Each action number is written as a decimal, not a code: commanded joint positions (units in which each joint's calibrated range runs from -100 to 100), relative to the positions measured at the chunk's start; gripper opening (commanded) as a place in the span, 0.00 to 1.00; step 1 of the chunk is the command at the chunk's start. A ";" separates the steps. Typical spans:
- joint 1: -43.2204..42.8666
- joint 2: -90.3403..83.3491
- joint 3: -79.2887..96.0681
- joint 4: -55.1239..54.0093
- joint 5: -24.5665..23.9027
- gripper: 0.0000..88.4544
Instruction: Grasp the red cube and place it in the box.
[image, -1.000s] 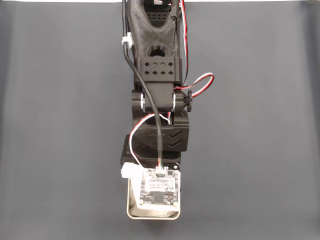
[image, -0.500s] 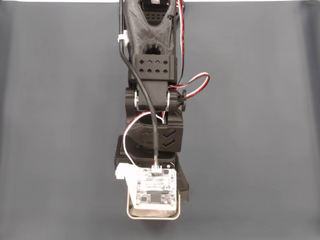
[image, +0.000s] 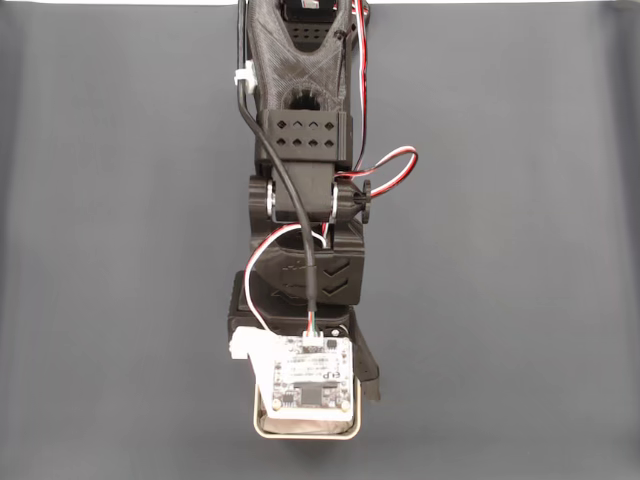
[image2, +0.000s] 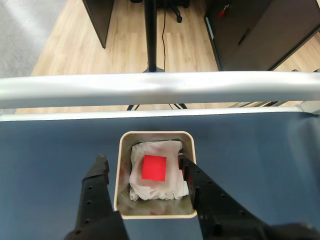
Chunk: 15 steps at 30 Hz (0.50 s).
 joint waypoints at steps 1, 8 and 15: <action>0.58 -3.28 -2.09 -0.71 -0.10 0.37; 0.58 -3.28 -2.64 -0.63 -0.29 0.37; 0.51 -3.37 -2.82 -0.38 -0.73 0.35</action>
